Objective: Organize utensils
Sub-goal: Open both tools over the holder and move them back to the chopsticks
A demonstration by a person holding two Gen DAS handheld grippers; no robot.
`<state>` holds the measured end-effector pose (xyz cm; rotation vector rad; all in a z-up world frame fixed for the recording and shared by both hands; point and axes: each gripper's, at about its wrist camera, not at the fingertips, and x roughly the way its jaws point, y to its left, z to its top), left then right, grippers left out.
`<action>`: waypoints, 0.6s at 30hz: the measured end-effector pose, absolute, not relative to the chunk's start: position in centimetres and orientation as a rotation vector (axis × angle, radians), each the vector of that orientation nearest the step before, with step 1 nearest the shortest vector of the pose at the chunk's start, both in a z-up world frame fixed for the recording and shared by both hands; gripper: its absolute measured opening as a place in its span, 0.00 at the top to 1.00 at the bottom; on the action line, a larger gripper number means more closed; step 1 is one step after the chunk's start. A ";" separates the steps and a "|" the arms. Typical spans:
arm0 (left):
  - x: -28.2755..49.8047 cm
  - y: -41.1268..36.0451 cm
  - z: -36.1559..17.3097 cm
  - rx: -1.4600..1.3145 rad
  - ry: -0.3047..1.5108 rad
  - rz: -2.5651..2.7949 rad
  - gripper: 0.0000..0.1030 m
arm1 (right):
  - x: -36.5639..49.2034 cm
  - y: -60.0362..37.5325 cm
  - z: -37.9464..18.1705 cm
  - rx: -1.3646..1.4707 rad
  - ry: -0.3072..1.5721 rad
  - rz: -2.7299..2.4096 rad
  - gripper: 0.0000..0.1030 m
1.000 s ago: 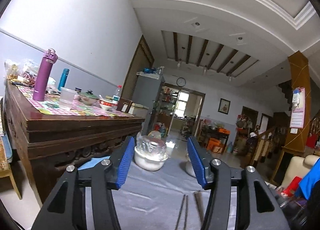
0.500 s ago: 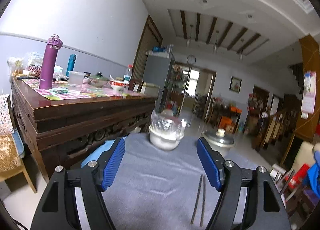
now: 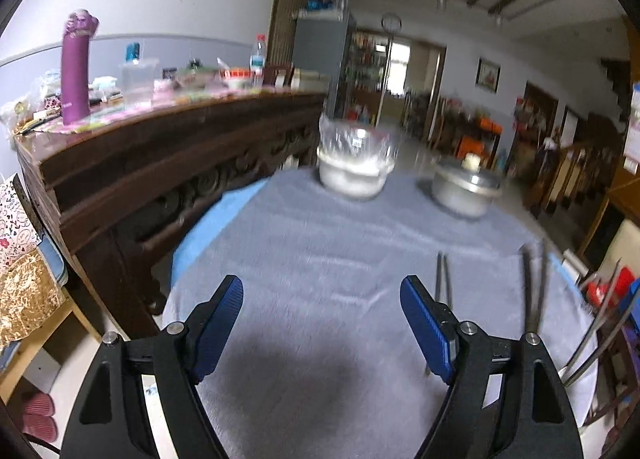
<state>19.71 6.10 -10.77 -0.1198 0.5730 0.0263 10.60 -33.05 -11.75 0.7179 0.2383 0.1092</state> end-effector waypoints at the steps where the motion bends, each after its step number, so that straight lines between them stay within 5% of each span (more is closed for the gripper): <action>1: 20.0 6.0 -11.2 -0.114 0.590 0.029 0.21 | 10.8 -33.2 -12.4 0.725 0.261 0.103 0.31; 12: 23.1 5.9 -15.2 -0.078 0.752 0.037 0.21 | 14.9 -33.0 -16.2 0.760 0.442 0.080 0.32; 18: 24.4 5.8 -16.5 -0.059 0.792 0.040 0.21 | 19.2 -32.3 -17.3 0.694 0.561 0.132 0.50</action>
